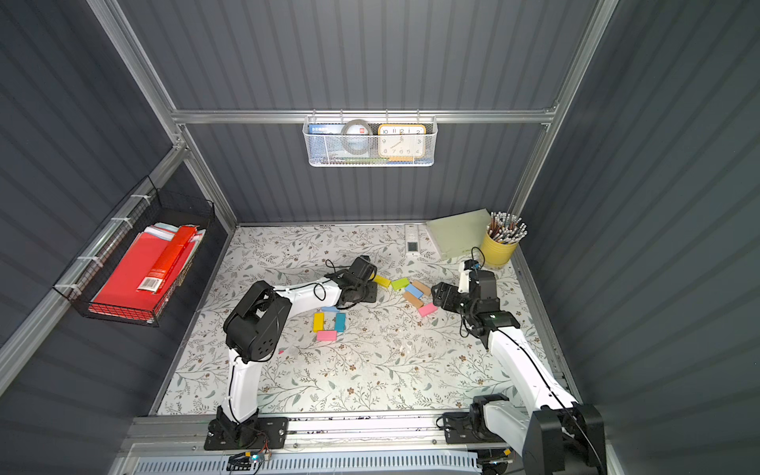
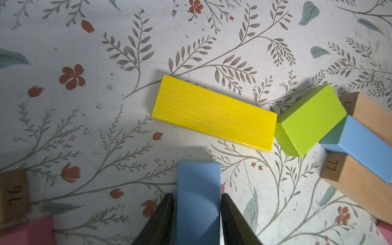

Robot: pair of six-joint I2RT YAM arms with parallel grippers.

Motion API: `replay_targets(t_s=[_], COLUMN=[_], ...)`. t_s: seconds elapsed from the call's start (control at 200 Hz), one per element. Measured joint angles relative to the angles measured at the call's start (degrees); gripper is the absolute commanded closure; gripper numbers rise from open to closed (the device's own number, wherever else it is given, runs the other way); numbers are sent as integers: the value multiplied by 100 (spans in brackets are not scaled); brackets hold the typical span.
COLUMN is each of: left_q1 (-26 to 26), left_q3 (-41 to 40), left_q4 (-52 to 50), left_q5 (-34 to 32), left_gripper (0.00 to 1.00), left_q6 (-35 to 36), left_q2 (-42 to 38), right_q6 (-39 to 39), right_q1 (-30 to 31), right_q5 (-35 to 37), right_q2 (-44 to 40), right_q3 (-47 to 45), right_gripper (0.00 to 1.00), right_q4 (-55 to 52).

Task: Assemble the number 8 with building blocks
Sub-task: Place the building block at the center of the board, then adjust the building block at the center of the board.

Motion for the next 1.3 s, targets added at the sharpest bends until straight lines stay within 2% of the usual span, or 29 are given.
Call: replay_targets(t_s=[0.08, 0.135, 0.265, 0.435, 0.56, 0.695, 0.905, 1.065, 1.3], left_q1=[0, 0, 15, 155, 461, 1014, 1749, 1864, 1864], left_q3=[11, 15, 17, 15, -2, -24, -273, -492, -555], left_q4=[0, 0, -9, -50, -52, -33, 0, -33, 2], left_q5=[0, 0, 13, 68, 133, 162, 247, 328, 448], left_gripper=[45, 37, 22, 13, 9, 6, 4, 4, 3], left_q6=[4, 17, -4, -44, -46, 48, 247, 369, 459], left_q2=[0, -2, -57, -437, -1008, -1593, -1816, -1816, -1816], right_q6=[31, 33, -35, -101, -33, -144, -647, -968, -1200], right_q1=[87, 223, 793, 1381, 1587, 2048, 2791, 3003, 2992], right_q5=[-24, 55, 538, 1047, 1453, 1954, 2911, 3429, 4033], right_q2=[120, 223, 684, 1565, 2166, 3040, 4489, 5152, 5504], right_q3=[0, 7, 304, 1054, 1475, 2181, 3532, 3958, 4041], right_gripper=[13, 12, 10, 10, 10, 9, 8, 8, 8], right_q4=[74, 118, 70, 94, 111, 26, -413, -693, -951])
